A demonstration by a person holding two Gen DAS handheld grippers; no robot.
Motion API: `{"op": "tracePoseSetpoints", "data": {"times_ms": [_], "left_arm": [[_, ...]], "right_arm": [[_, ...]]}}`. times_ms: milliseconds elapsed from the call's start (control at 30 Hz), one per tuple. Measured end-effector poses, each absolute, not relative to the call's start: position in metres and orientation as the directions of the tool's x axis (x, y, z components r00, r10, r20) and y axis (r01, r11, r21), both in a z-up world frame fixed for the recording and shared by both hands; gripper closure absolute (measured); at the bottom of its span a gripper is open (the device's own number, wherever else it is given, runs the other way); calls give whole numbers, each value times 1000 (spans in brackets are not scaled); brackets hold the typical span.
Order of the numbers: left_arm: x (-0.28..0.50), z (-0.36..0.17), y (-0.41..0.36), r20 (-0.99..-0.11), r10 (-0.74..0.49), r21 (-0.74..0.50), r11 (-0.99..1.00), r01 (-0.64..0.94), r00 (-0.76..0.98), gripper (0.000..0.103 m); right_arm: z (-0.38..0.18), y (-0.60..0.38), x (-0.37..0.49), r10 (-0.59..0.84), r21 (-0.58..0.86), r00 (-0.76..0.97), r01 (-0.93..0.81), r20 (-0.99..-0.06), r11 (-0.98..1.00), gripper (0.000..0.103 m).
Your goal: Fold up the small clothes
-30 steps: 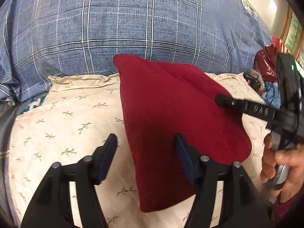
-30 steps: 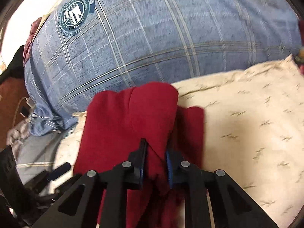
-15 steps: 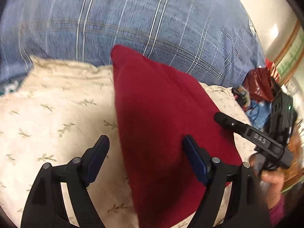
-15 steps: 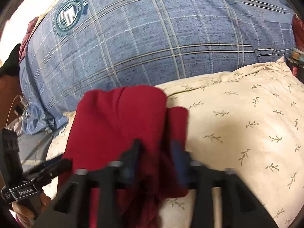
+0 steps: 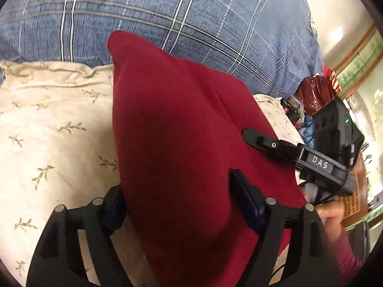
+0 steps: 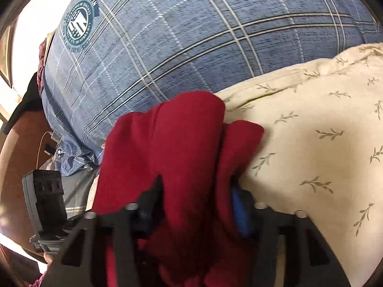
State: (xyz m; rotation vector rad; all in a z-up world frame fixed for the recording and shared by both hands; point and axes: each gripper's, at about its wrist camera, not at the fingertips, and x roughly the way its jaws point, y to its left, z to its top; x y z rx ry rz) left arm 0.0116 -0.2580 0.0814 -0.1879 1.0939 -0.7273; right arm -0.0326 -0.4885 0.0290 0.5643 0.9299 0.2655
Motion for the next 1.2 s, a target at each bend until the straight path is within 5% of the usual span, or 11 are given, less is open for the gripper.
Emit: {"op": "tracePoseSetpoints", "data": {"times_ms": [100, 400, 600, 733, 933, 1067, 1200], "left_arm": [[3, 97, -254, -738, -623, -475, 753, 456, 261, 43], [-55, 151, -196, -761, -592, -437, 769, 466, 263, 44], [-68, 111, -172, -815, -504, -404, 848, 343, 286, 38], [-74, 124, -159, -789, -506, -408, 855, 320, 349, 36], [-81, 137, -158, -779, -414, -297, 905, 305, 470, 29], [-88, 139, -153, -770, -375, -245, 921, 303, 516, 29], [-98, 143, -156, -748, -334, -186, 935, 302, 574, 29]], "right_arm": [[44, -485, -40, 469, 574, 580, -2, -666, 819, 64], [86, -434, -90, 558, 616, 524, -79, -643, 784, 66], [57, -396, -103, 384, 419, 488, -41, -783, 907, 48], [97, -389, -129, 380, 388, 572, -114, -727, 915, 49], [124, -342, -151, 396, 275, 586, -288, -707, 917, 62], [93, -331, -151, 270, 150, 564, -251, -780, 956, 78], [65, -337, -153, 220, 127, 559, -201, -800, 971, 78]]}}
